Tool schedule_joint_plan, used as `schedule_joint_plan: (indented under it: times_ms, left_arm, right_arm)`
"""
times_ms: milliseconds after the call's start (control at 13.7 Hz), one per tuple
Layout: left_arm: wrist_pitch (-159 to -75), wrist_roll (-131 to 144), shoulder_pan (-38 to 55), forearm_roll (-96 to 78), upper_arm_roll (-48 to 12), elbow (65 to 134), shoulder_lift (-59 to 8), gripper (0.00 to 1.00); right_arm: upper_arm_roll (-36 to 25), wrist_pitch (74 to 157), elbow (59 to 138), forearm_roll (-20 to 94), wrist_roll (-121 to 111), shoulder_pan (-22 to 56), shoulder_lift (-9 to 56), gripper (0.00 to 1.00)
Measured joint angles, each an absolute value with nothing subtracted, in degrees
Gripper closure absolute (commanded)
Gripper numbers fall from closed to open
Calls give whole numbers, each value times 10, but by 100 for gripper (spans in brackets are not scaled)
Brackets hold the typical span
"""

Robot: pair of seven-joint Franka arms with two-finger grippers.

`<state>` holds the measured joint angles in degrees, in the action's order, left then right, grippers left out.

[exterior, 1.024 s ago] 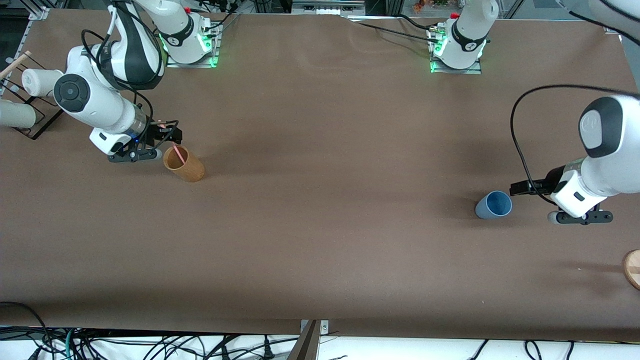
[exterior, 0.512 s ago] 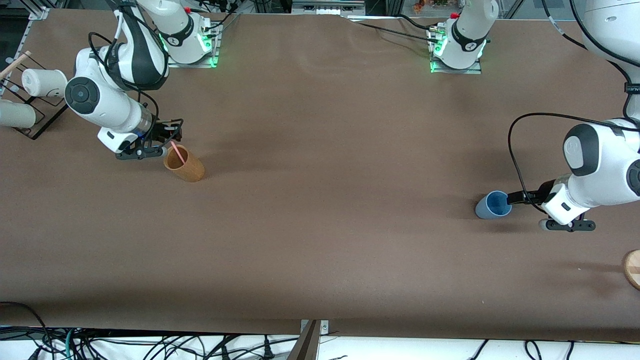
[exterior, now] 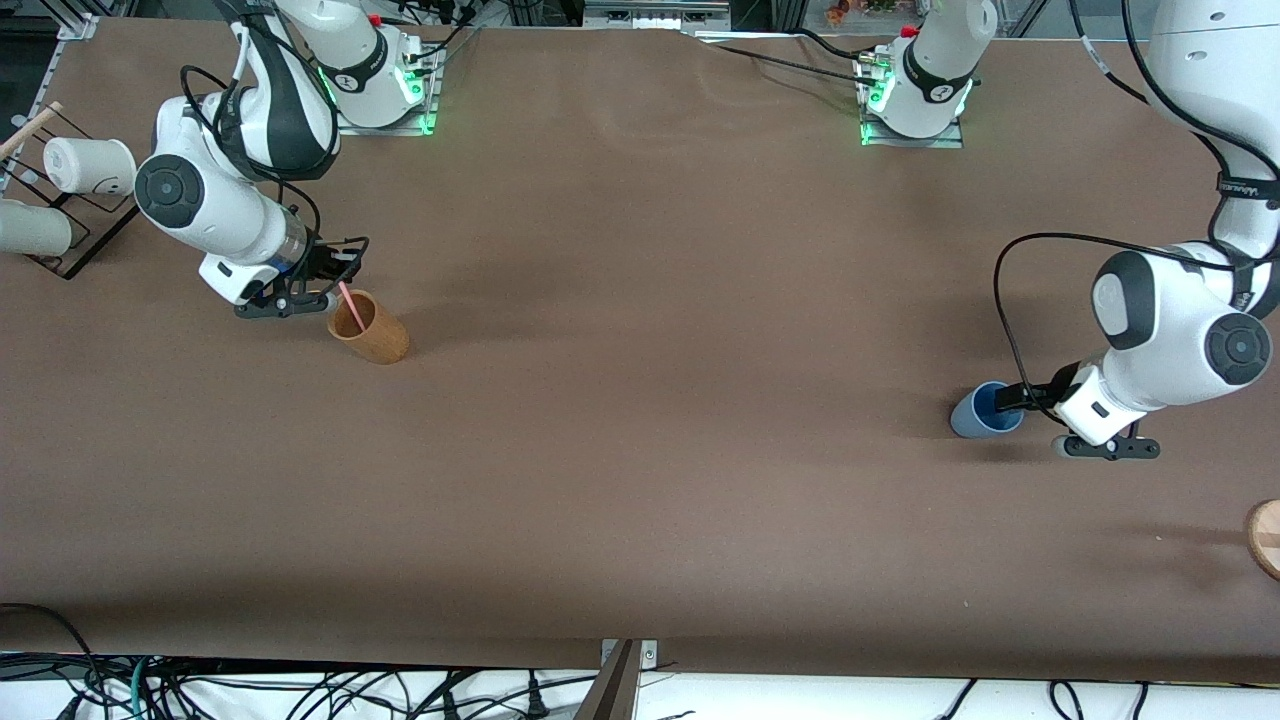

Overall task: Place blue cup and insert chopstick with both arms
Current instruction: 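Grasp the pink chopstick with the right gripper while the left grasps the cup, then lift the chopstick out with the right gripper while the left carries the cup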

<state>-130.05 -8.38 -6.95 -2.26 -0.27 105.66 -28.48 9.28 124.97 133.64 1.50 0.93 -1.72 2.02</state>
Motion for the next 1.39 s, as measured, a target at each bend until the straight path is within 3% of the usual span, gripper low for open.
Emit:
schedule_joint_plan:
  times_ms: [73, 146, 220, 732, 951, 1098, 1390]
  left_arm:
    - [-1311, -84, -69, -23, -3, 1066, -285, 24]
    - [-1314, -84, -68, -23, -3, 1071, -285, 72]
    - [-1315, -84, -67, -23, -3, 1073, -285, 100]
    - [-1305, -84, -66, -23, -4, 1075, -285, 100]
    - [-1296, -84, -66, -23, -6, 1072, -283, 100]
    - [-1232, -81, -54, -26, -11, 1046, -283, 100]
    - [-1143, -4, 59, -55, -19, 991, -281, 100]
  right_arm:
    - [93, 1250, 1336, 15, 9, -17, 20, 100]
    - [93, 1250, 1336, 15, 9, -17, 20, 100]
    - [93, 1250, 1336, 15, 9, -17, 20, 100]
    - [111, 1220, 1312, 15, 33, -17, 17, 100]
    - [117, 1139, 1251, 18, 41, -17, 14, 100]
    - [117, 1077, 1207, 30, 41, -17, 10, 100]
    - [117, 961, 1123, 63, 41, -17, 4, 100]
